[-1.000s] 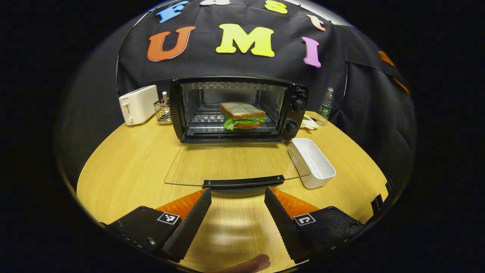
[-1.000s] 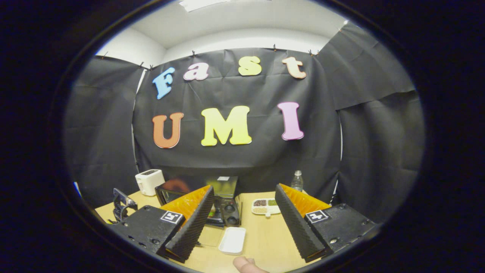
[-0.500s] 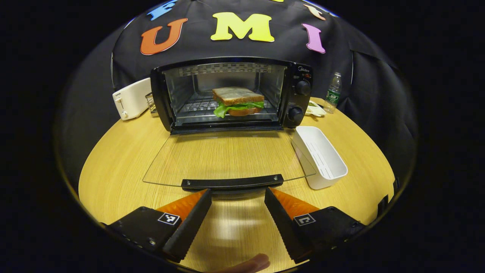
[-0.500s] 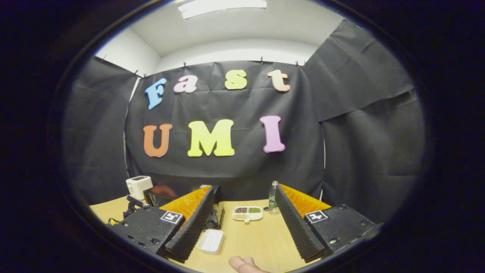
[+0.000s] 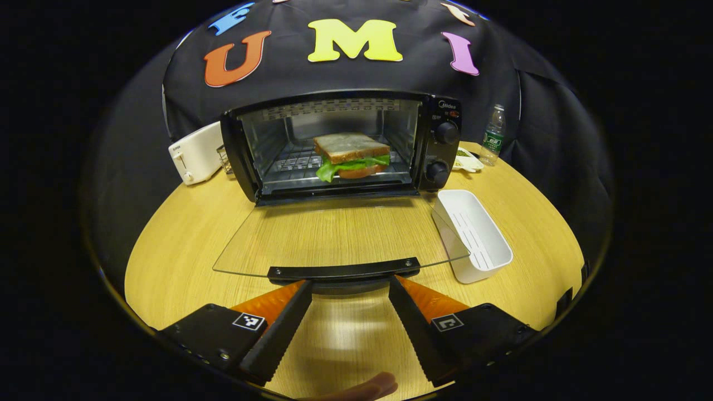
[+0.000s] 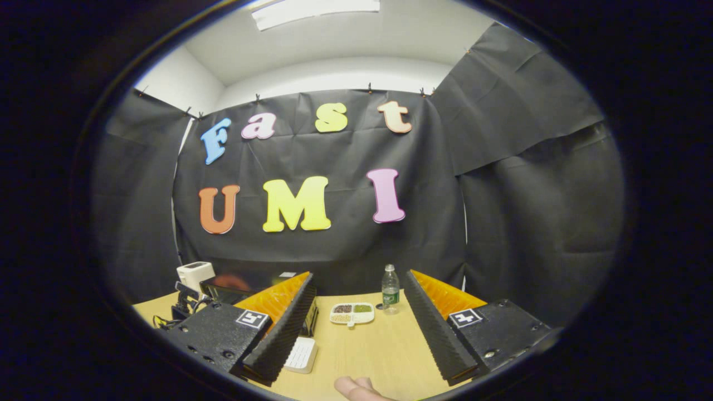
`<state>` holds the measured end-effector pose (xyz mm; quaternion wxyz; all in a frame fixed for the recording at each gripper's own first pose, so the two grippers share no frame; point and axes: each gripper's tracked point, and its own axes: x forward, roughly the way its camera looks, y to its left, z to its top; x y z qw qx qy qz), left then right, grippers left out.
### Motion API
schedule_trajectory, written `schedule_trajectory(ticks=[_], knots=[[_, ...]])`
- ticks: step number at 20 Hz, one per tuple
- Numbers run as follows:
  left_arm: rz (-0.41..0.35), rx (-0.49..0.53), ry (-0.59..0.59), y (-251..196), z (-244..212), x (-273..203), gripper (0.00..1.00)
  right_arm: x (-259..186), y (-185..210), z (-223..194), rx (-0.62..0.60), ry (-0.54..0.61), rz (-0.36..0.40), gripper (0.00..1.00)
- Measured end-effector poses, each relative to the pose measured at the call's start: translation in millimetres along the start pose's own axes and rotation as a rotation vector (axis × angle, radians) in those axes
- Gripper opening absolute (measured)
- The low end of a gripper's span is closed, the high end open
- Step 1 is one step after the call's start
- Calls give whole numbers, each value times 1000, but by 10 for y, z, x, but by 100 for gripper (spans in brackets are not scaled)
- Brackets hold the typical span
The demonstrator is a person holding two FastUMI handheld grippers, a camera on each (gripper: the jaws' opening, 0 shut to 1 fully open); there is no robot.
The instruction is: Open the electric oven with the left hand, put the food in, and close the electric oven.
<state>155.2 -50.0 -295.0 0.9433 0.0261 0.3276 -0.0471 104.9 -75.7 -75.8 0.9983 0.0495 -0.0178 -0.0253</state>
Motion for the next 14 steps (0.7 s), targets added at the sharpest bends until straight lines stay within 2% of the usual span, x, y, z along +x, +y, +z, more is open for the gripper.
schedule_trajectory(ticks=[5,6,7,9,10,11,14], knots=[[23,7,-35,41,192,-90,94,24,-65,-61,10,16,4,100],[33,15,-52,71,254,-112,83,26,-77,-66,11,18,5,100],[37,14,-77,83,321,-120,94,25,-103,-72,11,21,1,100],[37,12,-108,97,448,-158,95,23,-120,-70,9,19,-2,100],[37,14,-118,109,501,-171,88,20,-132,-57,8,17,-4,100],[38,12,-131,116,564,-186,96,18,-146,-58,6,17,-6,100],[39,16,-187,135,803,-220,96,2,-184,-64,3,22,-17,100]])
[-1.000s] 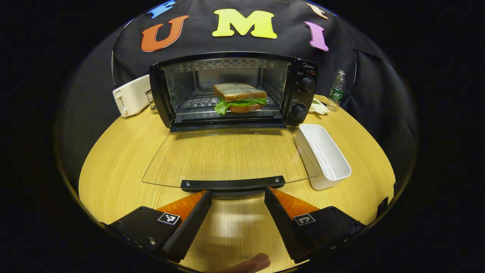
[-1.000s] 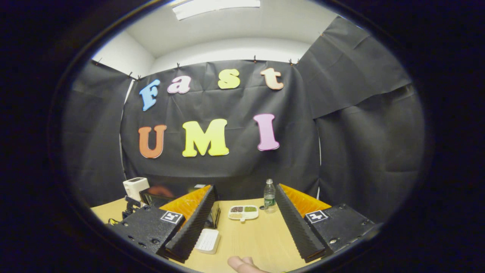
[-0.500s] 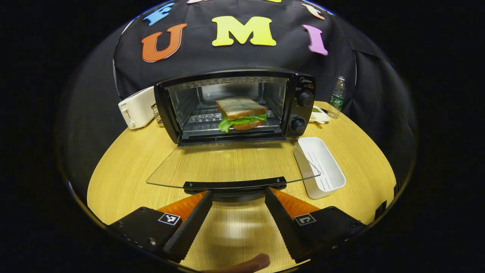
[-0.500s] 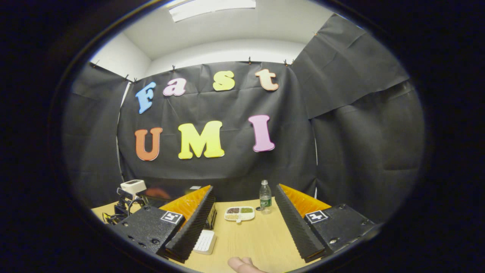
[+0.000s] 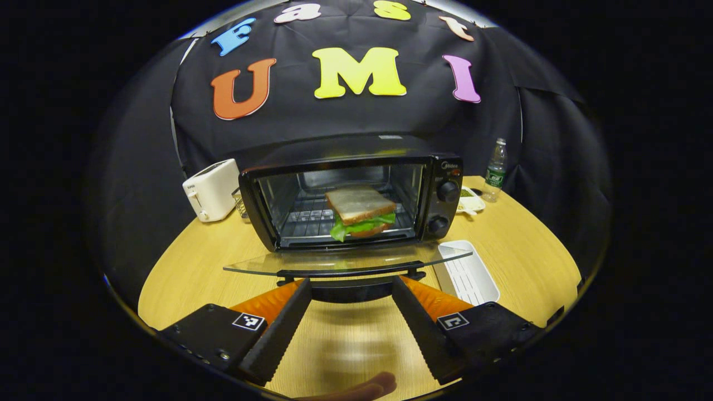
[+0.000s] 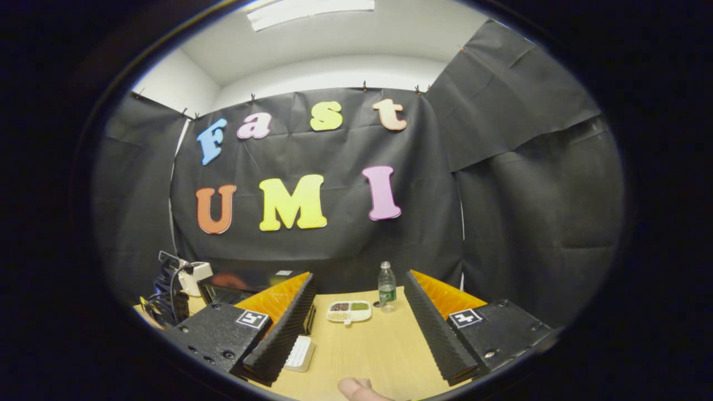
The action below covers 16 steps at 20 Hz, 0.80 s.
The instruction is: Open the electric oven with the left hand, put the food in, and close the electric oven.
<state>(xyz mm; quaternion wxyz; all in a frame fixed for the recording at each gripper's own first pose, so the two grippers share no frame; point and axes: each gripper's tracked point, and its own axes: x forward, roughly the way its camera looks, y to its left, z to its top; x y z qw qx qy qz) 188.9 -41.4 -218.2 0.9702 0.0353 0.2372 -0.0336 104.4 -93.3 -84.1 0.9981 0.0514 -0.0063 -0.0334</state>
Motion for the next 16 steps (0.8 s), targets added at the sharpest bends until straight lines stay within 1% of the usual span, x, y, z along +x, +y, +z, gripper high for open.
schedule_trajectory(ticks=[4,6,9,10,11,12,16], knots=[[13,29,-100,38,368,66,97,-20,-36,20,-14,1,-9,100],[17,43,-112,59,442,172,96,-39,-58,21,-26,4,-15,100],[33,42,-127,81,535,364,99,-73,-129,17,-38,12,-35,100],[29,34,-127,90,533,401,97,-79,-132,29,-41,12,-40,100],[28,30,-128,75,541,412,89,-99,-138,41,-45,12,-44,100],[29,28,-133,78,542,403,96,-117,-145,50,-51,11,-48,100],[22,22,-146,77,552,256,96,-203,-136,75,-56,8,-49,100]])
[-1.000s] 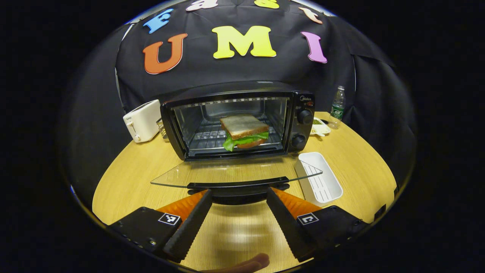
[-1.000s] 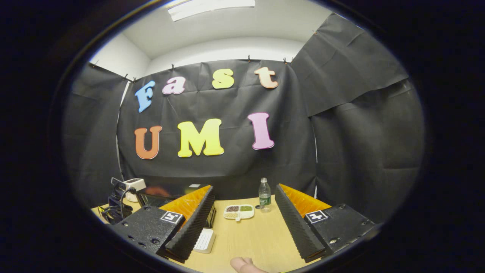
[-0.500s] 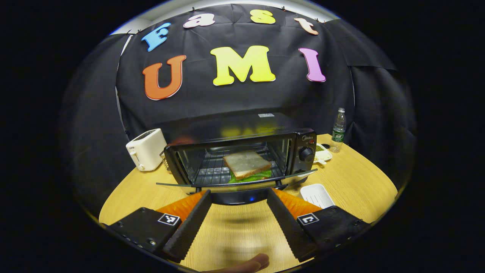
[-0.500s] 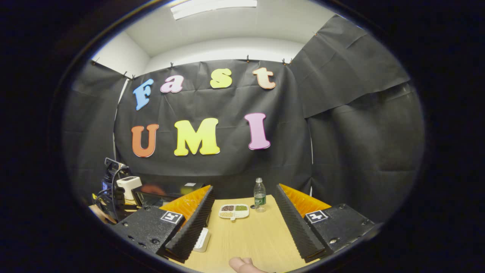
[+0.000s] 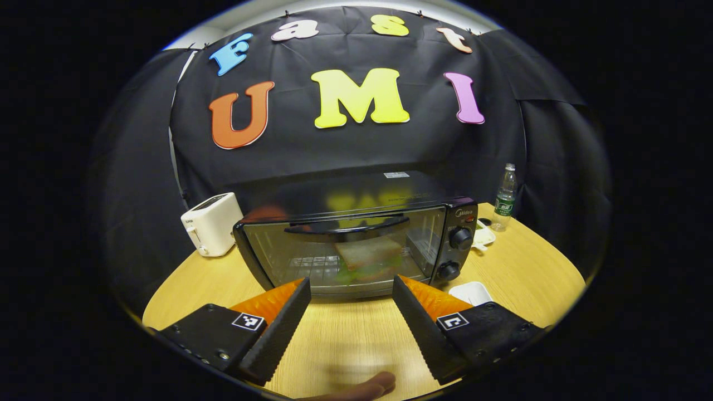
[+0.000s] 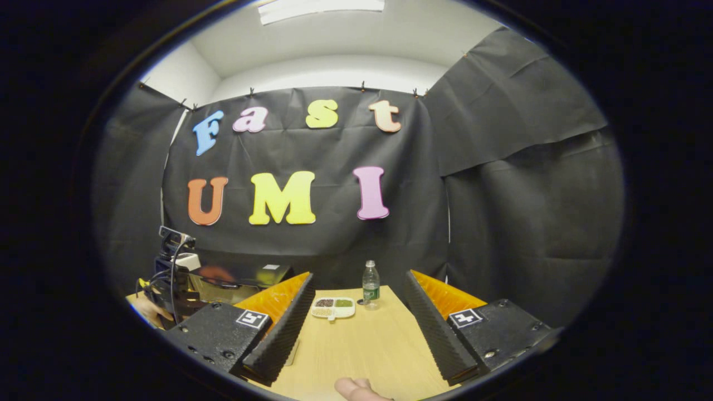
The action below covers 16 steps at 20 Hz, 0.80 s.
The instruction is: Open the electric oven with the left hand, put the food in, and close the electric oven.
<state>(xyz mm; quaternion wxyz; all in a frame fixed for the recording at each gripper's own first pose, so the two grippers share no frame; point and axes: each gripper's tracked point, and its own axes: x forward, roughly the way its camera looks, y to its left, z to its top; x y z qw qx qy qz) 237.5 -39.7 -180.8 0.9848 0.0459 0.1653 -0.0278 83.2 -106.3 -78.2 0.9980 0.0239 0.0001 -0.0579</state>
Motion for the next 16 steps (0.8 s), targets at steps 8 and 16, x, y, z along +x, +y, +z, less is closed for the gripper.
schedule_trajectory(ticks=[8,16], knots=[[23,-21,-119,104,412,-807,97,-300,157,164,1,-23,31,100],[35,-75,-280,162,954,-2107,96,-739,291,450,19,-81,65,100]])
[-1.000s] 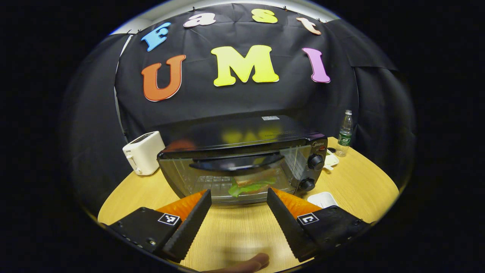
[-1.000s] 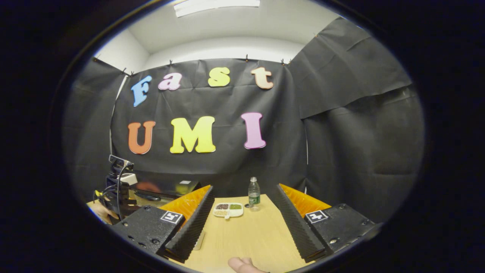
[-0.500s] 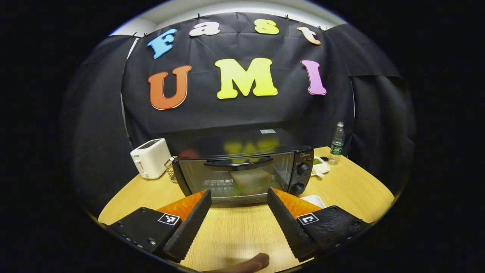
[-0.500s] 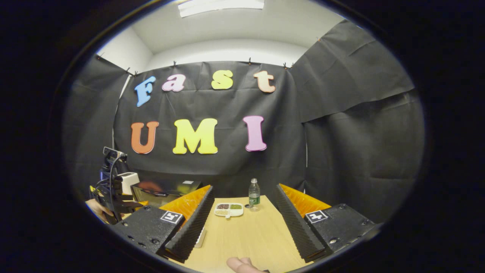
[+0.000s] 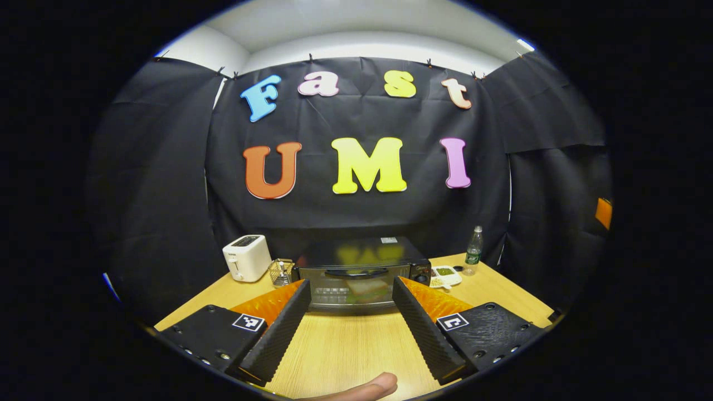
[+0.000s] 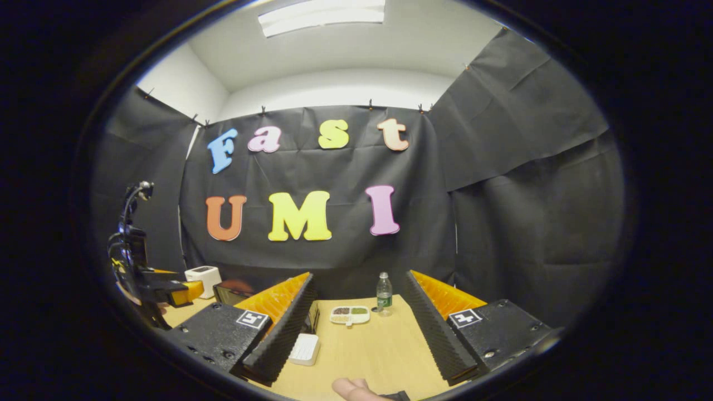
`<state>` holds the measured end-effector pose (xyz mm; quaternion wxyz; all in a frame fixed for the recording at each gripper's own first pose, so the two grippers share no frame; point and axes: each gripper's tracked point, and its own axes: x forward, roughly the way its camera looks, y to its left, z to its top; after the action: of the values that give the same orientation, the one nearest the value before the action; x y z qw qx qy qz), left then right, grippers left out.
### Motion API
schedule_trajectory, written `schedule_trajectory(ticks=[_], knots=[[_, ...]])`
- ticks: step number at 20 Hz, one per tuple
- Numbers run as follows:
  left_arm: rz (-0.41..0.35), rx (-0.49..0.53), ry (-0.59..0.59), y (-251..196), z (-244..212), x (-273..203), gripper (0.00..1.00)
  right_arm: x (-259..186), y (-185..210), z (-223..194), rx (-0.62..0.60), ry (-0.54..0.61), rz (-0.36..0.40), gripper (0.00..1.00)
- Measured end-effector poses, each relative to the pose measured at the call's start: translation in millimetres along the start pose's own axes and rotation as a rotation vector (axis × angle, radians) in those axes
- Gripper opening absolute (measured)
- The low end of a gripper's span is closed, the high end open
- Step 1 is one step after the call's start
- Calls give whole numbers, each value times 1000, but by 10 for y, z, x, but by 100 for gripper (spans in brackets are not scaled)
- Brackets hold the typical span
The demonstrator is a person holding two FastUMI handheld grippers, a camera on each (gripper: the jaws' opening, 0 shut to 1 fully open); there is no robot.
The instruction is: Open the electric oven with the left hand, put the food in, and close the electric oven.
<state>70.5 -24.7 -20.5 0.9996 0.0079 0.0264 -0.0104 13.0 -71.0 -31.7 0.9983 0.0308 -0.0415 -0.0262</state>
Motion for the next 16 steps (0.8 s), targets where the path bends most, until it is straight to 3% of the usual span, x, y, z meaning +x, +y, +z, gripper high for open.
schedule_trajectory(ticks=[4,8,16], knots=[[3,-46,-95,19,344,-525,96,-168,43,74,-18,-16,18,100],[2,-22,-144,-42,441,-972,96,-318,80,86,-17,-13,22,100],[14,2,-161,-149,199,-1448,96,-633,196,-63,-32,-3,48,100]])
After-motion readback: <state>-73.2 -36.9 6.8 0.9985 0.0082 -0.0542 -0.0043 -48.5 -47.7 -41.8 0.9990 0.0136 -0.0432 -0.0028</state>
